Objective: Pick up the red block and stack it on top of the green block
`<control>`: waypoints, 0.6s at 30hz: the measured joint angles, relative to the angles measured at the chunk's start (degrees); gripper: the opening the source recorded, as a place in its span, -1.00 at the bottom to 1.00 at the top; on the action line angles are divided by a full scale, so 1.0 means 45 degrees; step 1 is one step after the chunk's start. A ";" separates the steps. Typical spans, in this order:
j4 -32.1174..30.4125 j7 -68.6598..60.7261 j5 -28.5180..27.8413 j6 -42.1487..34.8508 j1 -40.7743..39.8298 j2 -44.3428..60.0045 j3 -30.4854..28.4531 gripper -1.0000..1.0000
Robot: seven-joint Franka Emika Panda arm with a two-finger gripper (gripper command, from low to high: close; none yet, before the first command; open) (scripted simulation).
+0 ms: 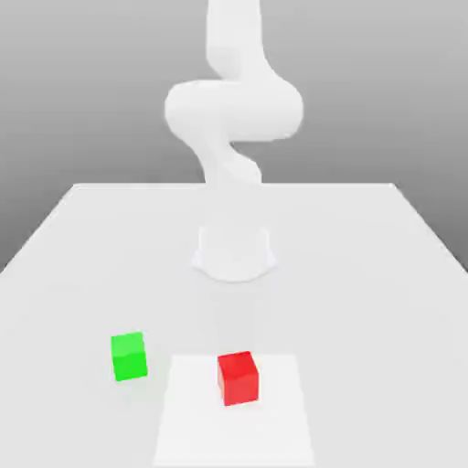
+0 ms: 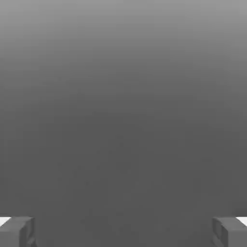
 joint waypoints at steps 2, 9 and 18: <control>-0.0417 0.1314 -0.0264 0.0407 -0.0616 0.0702 0.0696 0.00; -0.1786 0.5657 -0.1155 0.1724 -0.2464 0.3159 0.2587 0.00; -0.3532 1.0988 -0.2008 0.3416 -0.4172 0.6319 0.3997 0.00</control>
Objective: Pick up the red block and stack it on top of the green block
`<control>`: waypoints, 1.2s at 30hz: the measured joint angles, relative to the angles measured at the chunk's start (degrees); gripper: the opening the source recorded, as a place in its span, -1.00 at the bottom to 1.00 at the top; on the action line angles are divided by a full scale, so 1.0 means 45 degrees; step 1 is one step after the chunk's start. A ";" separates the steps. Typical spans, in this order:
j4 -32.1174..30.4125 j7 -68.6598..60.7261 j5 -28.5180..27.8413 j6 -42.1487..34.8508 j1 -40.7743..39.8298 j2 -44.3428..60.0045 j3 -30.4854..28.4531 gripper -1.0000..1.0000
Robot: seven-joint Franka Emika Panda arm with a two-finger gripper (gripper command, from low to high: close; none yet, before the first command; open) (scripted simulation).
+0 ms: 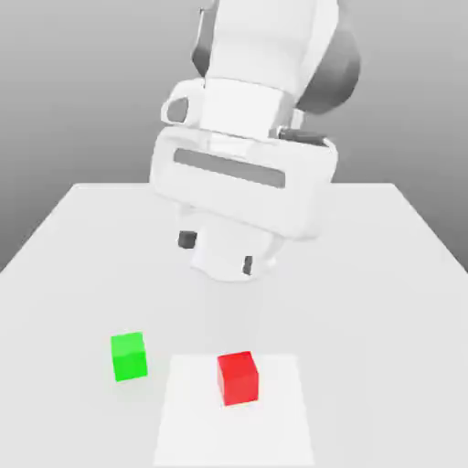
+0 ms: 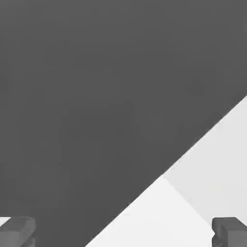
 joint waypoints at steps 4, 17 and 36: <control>-0.0788 0.2037 0.0073 0.0787 -0.0384 0.1242 0.0261 0.00; -0.2044 0.4838 0.1874 0.2862 -0.0073 0.3582 0.0183 0.00; -0.1730 0.7398 -0.1662 0.4949 0.1618 0.6224 -0.2362 -1.00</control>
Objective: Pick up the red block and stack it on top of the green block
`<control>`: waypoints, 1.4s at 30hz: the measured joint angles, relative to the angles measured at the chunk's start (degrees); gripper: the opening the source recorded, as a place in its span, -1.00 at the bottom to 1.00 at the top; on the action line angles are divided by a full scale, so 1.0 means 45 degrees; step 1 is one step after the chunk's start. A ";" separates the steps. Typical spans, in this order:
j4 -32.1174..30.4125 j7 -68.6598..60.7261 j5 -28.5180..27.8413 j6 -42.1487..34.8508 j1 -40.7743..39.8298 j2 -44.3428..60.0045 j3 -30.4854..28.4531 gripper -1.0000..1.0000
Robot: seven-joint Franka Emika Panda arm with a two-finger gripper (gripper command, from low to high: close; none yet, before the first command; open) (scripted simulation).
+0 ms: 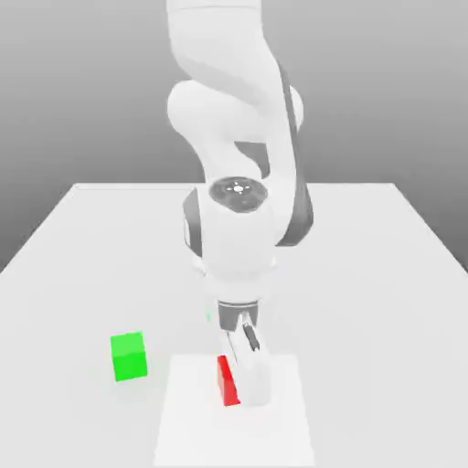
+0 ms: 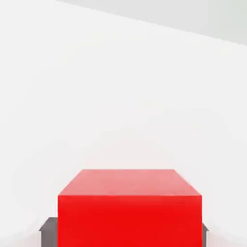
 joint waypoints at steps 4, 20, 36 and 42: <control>-0.0007 -0.0275 0.0395 -0.0230 -0.0280 -0.0282 0.0383 -1.00; -0.0477 -0.2873 0.3940 -0.2372 -0.1152 -0.3036 0.2123 -1.00; -0.1345 -0.3226 0.4139 -0.3305 -0.4365 -0.4770 -0.1033 -1.00; -0.1291 -0.2849 0.3601 -0.1776 -0.4472 -0.3191 -0.1083 -1.00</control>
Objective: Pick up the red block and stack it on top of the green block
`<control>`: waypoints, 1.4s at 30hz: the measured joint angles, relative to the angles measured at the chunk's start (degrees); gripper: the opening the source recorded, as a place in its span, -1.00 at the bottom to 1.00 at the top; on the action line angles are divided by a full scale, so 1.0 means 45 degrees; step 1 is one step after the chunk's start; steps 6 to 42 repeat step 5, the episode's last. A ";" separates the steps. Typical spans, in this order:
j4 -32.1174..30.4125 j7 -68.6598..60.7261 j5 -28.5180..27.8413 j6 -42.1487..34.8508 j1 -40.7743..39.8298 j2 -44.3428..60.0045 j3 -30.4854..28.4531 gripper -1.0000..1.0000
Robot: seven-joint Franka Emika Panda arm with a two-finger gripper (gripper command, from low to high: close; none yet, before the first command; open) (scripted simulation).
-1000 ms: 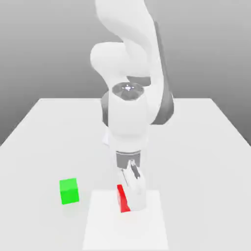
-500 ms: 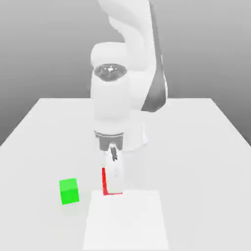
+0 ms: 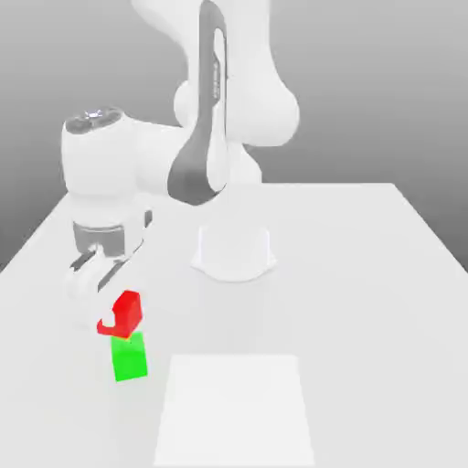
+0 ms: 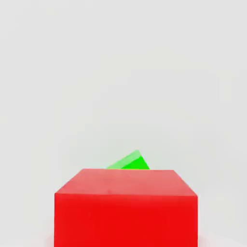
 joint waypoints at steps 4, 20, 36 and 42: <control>-0.0021 0.0067 -0.0100 0.0774 0.0011 0.0782 0.0007 1.00; -0.0021 0.0067 -0.0100 0.0774 0.0011 0.0782 0.0007 1.00; -0.0021 0.0067 -0.0100 0.0774 0.0011 0.0782 0.0007 1.00; -0.0021 0.0067 -0.0100 0.0774 0.0011 0.0782 0.0007 1.00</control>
